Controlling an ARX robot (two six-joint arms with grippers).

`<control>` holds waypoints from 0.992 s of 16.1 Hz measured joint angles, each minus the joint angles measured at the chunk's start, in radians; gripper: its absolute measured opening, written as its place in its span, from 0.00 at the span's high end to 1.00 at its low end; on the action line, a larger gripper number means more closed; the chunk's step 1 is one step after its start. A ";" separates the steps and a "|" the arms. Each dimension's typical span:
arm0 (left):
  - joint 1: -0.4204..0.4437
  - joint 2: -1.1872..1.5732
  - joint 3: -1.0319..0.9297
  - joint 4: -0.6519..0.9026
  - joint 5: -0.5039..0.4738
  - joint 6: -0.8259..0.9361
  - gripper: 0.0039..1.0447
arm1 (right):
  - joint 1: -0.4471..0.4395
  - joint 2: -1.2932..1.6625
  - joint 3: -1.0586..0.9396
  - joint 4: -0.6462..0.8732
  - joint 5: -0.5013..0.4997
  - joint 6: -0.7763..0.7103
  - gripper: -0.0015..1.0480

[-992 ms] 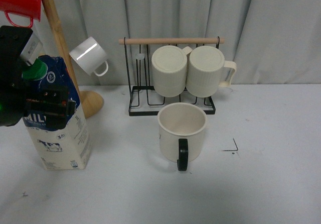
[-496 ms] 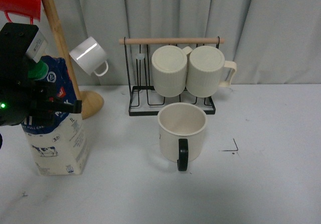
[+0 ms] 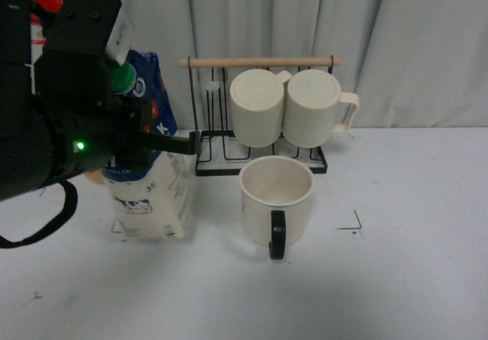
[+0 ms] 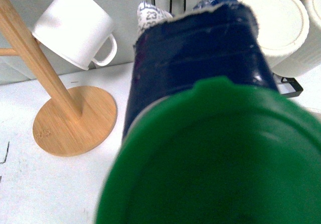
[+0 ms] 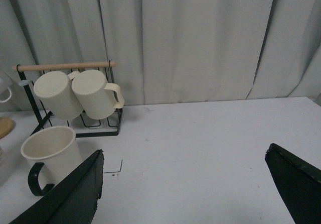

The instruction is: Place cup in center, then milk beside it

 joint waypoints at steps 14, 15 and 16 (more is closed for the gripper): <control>-0.113 0.190 0.057 0.127 -0.109 -0.080 0.91 | 0.000 0.000 0.000 0.000 0.000 0.000 0.06; -0.122 0.190 0.058 0.129 -0.109 -0.086 0.91 | 0.000 0.000 0.000 0.000 0.000 0.000 0.06; -0.133 0.190 0.058 0.132 -0.108 -0.088 0.91 | 0.000 0.000 0.000 0.000 0.000 0.000 0.06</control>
